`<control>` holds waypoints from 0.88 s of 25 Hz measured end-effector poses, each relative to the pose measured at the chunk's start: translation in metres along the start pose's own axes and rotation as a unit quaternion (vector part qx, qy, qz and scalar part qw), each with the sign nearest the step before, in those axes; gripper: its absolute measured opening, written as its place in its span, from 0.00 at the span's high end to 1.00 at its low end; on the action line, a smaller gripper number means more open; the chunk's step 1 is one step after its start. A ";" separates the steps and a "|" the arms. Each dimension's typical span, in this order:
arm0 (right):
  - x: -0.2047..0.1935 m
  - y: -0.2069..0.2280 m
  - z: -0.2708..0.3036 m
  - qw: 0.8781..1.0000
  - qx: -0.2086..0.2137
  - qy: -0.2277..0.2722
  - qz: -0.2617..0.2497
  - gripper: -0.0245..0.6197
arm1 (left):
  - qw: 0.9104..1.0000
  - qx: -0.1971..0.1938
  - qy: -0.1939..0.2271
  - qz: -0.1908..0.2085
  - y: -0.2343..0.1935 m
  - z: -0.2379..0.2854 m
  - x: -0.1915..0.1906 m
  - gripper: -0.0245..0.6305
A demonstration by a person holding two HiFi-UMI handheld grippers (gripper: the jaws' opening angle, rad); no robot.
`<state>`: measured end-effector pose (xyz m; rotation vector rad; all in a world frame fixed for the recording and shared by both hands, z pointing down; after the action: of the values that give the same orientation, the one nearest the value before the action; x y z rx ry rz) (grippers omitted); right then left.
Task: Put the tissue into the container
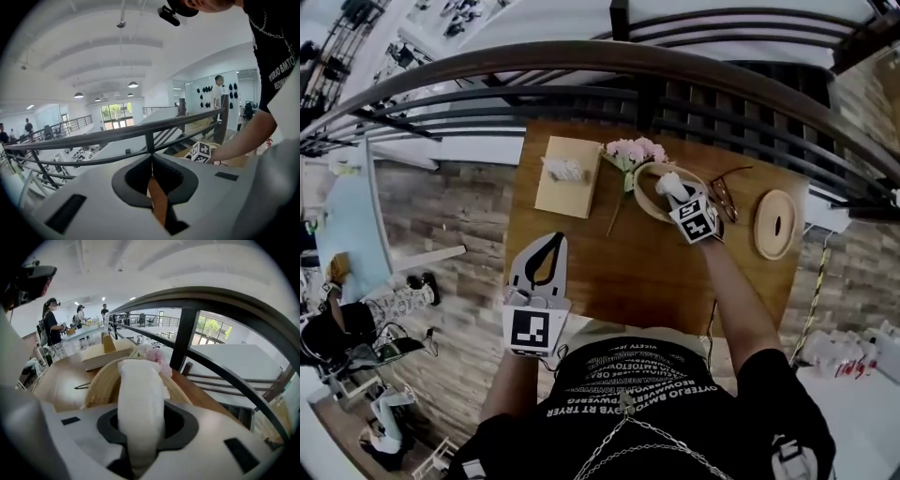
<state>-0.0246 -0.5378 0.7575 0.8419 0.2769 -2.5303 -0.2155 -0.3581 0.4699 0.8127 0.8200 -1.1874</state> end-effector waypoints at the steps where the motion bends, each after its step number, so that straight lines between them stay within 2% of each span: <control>1: 0.000 -0.001 0.005 1.000 0.001 -0.013 -0.013 0.77 | 1.000 0.002 -0.002 -0.001 0.001 -0.002 -0.003 0.92; 5: -0.013 -0.010 0.022 0.991 0.000 -0.080 -0.109 0.77 | 1.000 0.003 -0.006 -0.002 0.004 -0.008 -0.005 0.92; 7: -0.021 -0.012 0.027 0.987 -0.001 -0.096 -0.130 0.76 | 1.000 0.003 -0.005 -0.002 0.004 -0.011 -0.003 0.92; 10: -0.020 -0.012 0.027 0.991 0.015 -0.088 -0.101 0.68 | 1.000 0.005 -0.002 0.001 0.002 -0.019 -0.002 0.92; 13: -0.004 -0.014 0.007 0.997 0.019 -0.045 -0.057 0.50 | 1.000 0.011 0.003 0.002 -0.002 -0.039 -0.003 0.92; 14: 0.001 -0.017 -0.005 0.998 0.019 -0.033 -0.048 0.47 | 1.000 0.014 0.005 0.004 -0.002 -0.047 -0.001 0.92; 18: 0.007 -0.019 -0.057 1.000 0.002 0.002 -0.031 0.46 | 1.000 0.015 0.012 0.013 0.004 -0.068 0.011 0.92; 22: 0.021 -0.017 -0.097 0.998 -0.048 0.046 -0.022 0.46 | 0.999 0.016 0.036 0.012 -0.005 -0.084 0.007 0.92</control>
<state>0.0020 -0.4988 0.6682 0.9251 0.4470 -2.5000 -0.2285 -0.2886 0.4232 0.8926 0.8493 -1.1592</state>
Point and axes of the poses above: the fingertips, and each gripper's own axes: z forward along the fingers, y to its right, x out of its top, the point moved 2 cm from there along -z, backward along the fingers
